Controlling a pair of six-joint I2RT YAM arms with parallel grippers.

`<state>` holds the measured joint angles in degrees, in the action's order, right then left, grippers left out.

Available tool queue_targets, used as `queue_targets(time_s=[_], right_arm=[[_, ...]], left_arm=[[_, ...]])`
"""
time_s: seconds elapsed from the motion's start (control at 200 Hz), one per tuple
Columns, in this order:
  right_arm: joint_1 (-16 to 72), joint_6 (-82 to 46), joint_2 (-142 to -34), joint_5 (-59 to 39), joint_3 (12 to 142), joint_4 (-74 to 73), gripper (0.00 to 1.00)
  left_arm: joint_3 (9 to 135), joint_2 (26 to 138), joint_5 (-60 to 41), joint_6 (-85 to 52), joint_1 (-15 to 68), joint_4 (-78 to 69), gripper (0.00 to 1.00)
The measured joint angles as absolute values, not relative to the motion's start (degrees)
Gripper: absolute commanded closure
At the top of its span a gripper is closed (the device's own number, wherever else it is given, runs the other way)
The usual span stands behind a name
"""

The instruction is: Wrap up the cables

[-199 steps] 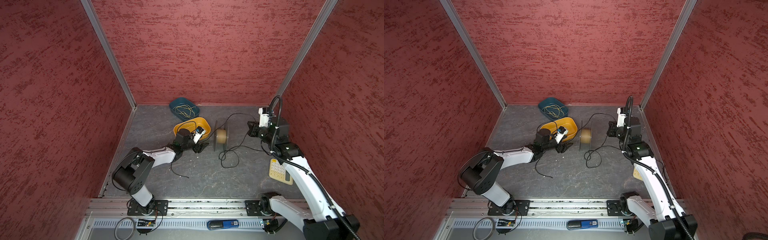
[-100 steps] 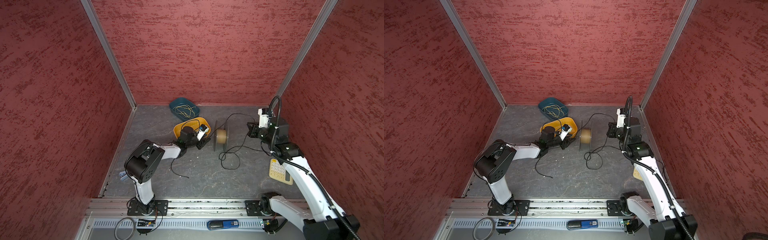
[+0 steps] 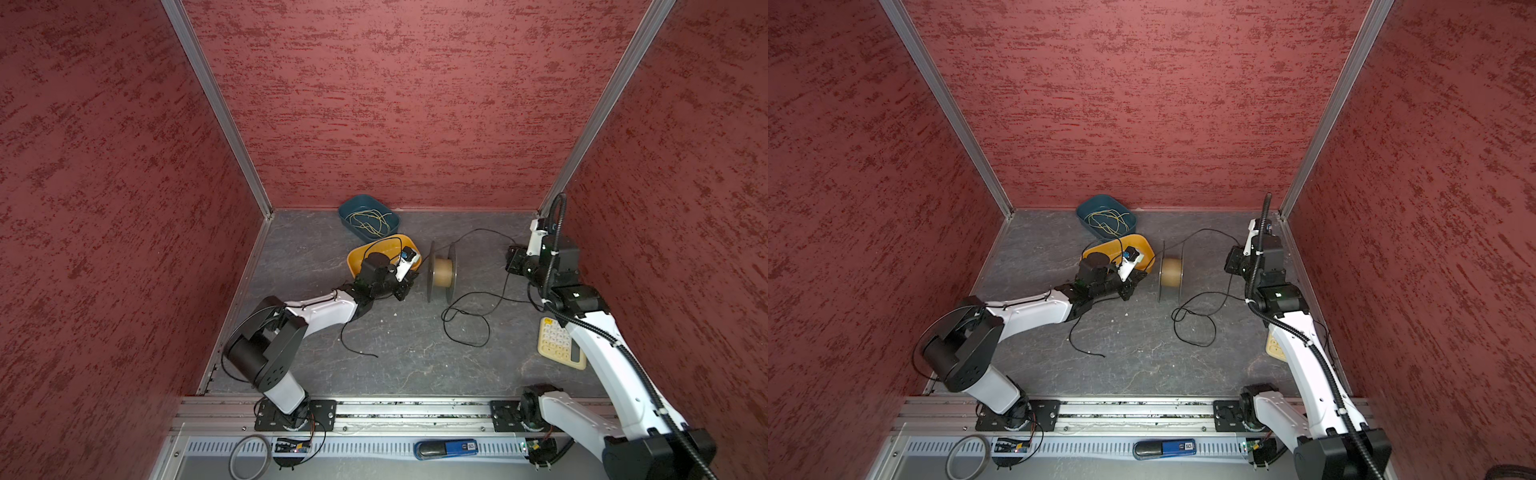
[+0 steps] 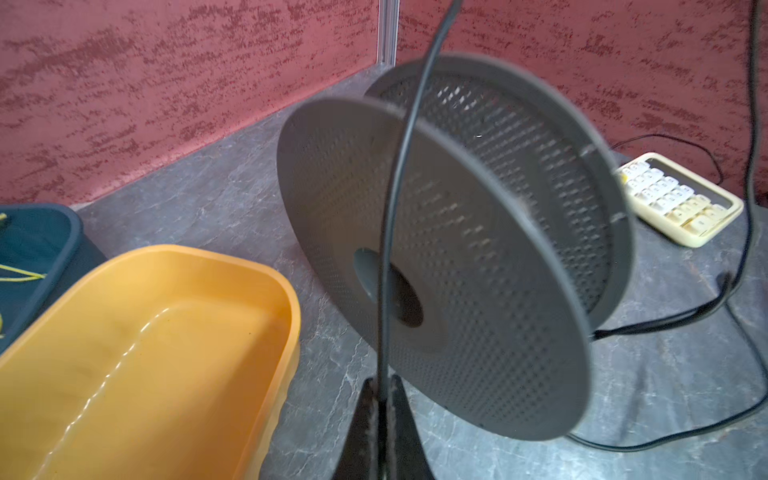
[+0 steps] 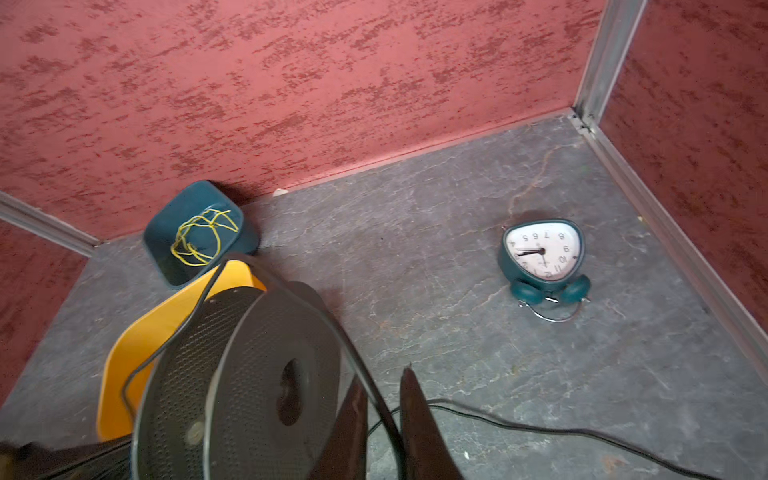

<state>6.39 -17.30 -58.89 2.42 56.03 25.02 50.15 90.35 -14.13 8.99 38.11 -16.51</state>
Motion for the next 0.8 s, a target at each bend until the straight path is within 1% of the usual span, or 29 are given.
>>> queue_targets(time_s=[0.02, 0.045, 0.08, 0.115, 0.256, 0.461, 0.521, 0.661, 0.802], right_arm=[[6.33, -17.3, -59.0, 2.98, 55.83, 25.21, 0.4], [6.28, -17.61, -59.13, 3.42, 55.64, 25.52, 0.29], [6.24, -17.39, -59.4, 4.1, 55.55, 26.15, 0.19], [6.2, -17.37, -59.68, 4.64, 55.55, 26.68, 0.15], [6.17, -16.12, -60.01, 5.26, 55.55, 27.97, 0.09], [6.37, -13.19, -56.88, 2.31, 55.55, 27.42, 0.07], [6.76, -12.12, -54.65, 0.54, 55.44, 26.22, 0.07], [8.73, -9.78, -50.11, -7.46, 53.74, 20.95, 0.09], [13.34, -6.52, -50.37, -13.02, 53.39, 18.63, 0.11]], left_arm=[[50.74, 89.67, -13.56, 9.1, 38.54, -15.29, 1.0], [51.77, 88.55, -12.84, 9.39, 39.22, -13.37, 1.0], [53.1, 87.26, -12.08, 9.76, 39.99, -10.98, 1.0], [54.43, 86.04, -11.49, 10.07, 40.66, -8.64, 1.0], [60.64, 82.7, -9.54, 11.66, 42.61, 1.37, 1.0], [66.17, 81.1, -7.16, 14.7, 44.4, 11.75, 1.0], [68.14, 81.32, -7.11, 15.62, 44.42, 15.0, 1.0], [75.59, 83.31, -7.55, 17.91, 44.4, 21.69, 1.0], [82.13, 85.6, -8.05, 21.04, 45.1, 26.5, 1.0]])
